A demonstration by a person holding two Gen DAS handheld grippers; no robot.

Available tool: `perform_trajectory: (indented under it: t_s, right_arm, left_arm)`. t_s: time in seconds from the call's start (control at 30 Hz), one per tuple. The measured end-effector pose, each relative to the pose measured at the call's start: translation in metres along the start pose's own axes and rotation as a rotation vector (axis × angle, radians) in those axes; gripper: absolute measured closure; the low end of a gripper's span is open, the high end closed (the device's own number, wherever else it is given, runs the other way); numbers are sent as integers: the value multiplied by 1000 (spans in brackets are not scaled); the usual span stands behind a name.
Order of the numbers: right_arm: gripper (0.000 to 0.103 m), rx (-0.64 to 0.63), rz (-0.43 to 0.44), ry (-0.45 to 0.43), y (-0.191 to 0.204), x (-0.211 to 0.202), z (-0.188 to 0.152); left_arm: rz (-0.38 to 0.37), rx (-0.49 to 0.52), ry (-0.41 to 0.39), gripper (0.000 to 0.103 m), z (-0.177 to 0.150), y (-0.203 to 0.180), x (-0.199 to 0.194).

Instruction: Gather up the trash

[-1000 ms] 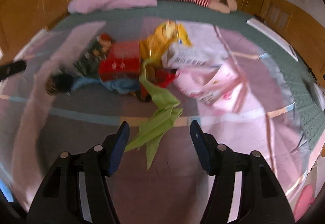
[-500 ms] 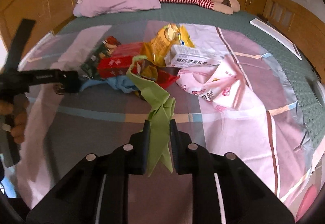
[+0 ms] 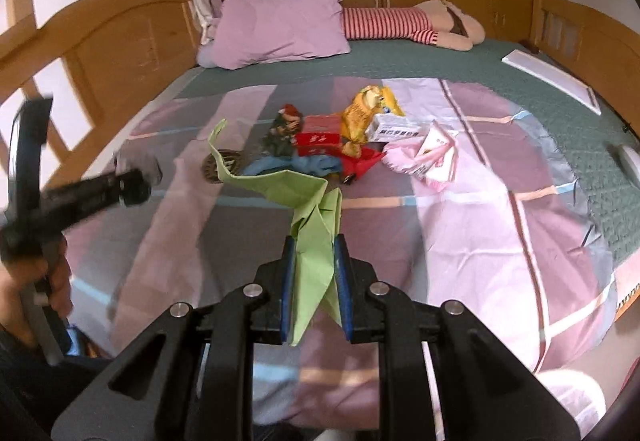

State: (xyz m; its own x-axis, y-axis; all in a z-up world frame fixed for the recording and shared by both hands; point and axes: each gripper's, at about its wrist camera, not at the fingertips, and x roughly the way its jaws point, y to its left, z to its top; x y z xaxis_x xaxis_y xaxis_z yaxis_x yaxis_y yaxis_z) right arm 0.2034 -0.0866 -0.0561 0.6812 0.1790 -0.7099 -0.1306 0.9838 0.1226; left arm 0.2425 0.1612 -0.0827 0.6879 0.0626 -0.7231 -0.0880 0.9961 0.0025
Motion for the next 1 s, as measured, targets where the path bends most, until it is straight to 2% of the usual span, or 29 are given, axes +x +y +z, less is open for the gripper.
perform_trajectory:
  t_s: [0.1,0.3,0.7,1.0]
  right_arm:
    - [83,-13,9,11,9,-3,-6]
    - [83,-18,-12,18,26,-1,-10]
    - [83,-54,-56,1,53,-7,-15]
    - [84,-64,-56,1,60,-13,-19]
  left_arm:
    - [51,1,8,64,-17,13,-9]
    - [72,-25,18,64,-25,29,-9]
    - [26,-1,-22,64,-28,26,-25]
    - [29,0,-32,64,-29,29,-30]
